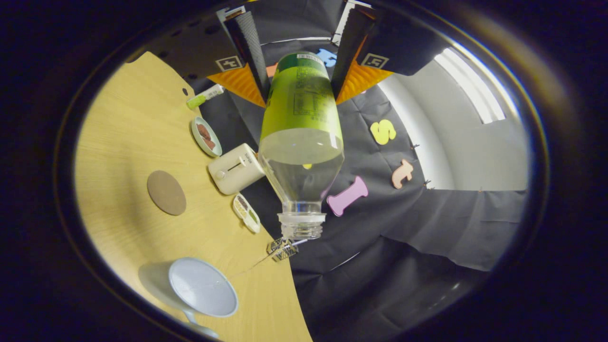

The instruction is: Take the bottle from table, then pour the juice into the cup, finally place the bottle on the coaster

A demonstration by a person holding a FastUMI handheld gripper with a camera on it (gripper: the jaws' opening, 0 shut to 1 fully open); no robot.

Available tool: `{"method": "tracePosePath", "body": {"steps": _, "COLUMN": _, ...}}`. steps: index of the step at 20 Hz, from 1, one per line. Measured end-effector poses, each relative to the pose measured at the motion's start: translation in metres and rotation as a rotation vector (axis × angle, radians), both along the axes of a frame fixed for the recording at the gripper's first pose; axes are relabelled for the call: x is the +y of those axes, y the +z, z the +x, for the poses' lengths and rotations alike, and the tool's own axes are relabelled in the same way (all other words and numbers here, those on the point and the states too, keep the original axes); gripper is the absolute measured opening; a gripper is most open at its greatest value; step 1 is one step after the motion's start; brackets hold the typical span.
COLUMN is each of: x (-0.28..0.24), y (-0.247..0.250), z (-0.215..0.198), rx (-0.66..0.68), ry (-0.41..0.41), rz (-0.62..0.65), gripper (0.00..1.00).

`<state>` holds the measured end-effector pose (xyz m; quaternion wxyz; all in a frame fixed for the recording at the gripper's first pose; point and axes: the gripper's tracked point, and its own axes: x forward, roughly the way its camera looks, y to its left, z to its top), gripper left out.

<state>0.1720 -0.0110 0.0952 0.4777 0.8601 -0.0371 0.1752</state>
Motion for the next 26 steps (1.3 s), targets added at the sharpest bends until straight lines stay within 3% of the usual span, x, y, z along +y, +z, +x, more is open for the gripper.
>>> {"method": "tracePosePath", "body": {"steps": 16, "x": -0.009, "y": 0.014, "z": -0.001, "rx": -0.049, "ry": -0.006, "rz": 0.108, "gripper": 0.75}}
{"method": "tracePosePath", "body": {"steps": 26, "x": -0.012, "y": 0.016, "z": -0.004, "rx": -0.07, "ry": -0.023, "rz": 0.086, "gripper": 0.75}}
